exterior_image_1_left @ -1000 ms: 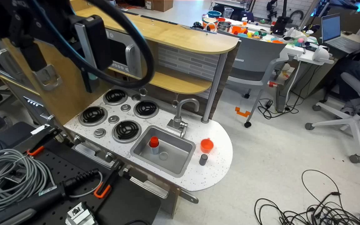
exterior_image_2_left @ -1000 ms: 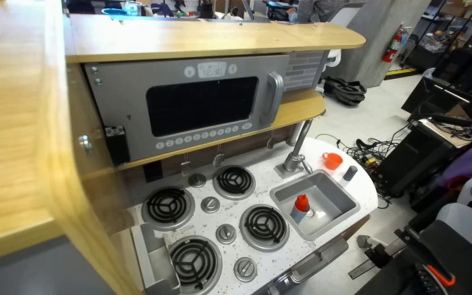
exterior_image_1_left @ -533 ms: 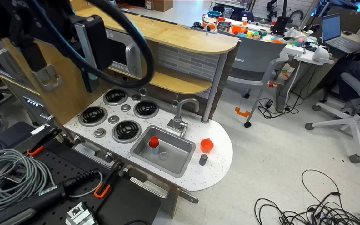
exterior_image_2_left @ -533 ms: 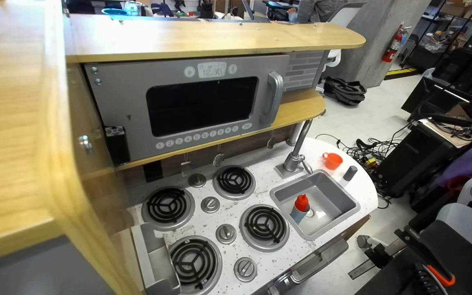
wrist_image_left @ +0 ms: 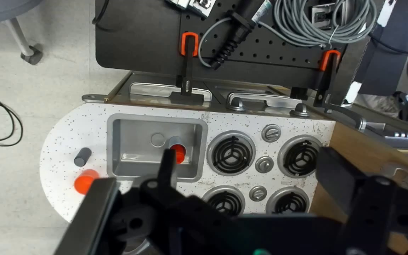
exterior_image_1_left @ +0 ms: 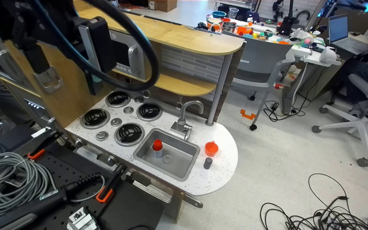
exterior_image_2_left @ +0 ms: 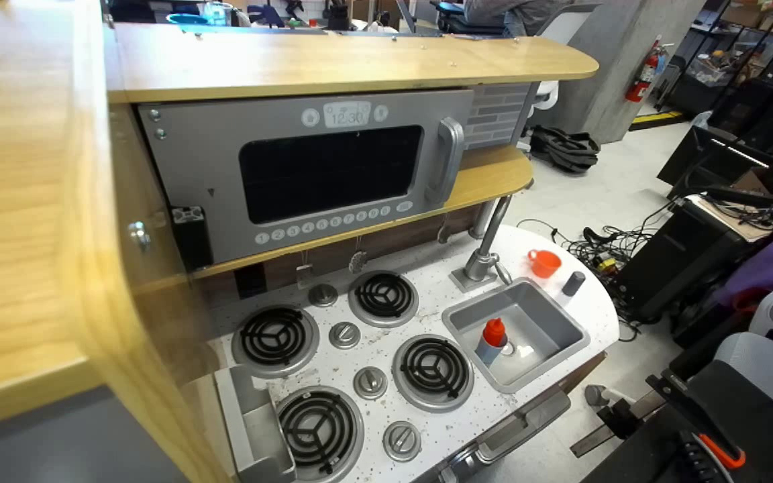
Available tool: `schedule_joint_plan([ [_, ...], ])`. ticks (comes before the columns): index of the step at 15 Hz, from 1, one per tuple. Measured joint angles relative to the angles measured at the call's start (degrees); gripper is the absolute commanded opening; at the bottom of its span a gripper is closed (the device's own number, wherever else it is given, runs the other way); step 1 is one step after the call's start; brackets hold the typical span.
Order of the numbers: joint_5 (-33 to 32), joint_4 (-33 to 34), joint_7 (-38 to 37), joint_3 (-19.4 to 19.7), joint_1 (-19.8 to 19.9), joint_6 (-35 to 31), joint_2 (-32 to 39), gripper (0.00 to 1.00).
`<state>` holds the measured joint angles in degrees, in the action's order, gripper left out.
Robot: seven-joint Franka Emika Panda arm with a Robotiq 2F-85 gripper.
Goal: Place the salt shaker in the orange cup
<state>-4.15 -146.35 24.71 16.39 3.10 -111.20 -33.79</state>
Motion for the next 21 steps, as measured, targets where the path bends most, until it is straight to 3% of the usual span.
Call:
schedule_joint_plan([
  [5,-0.9,-2.8,0.2,1.7,2.5,-12.7,5.9,1.0],
  [11,-0.7,-1.8,1.0,4.3,4.6,-33.2,24.5,1.0],
  [17,-0.8,5.6,2.2,2.6,7.7,-48.2,45.8,1.0],
  [21,-1.1,14.6,1.6,0.2,11.6,-50.9,58.0,1.0],
])
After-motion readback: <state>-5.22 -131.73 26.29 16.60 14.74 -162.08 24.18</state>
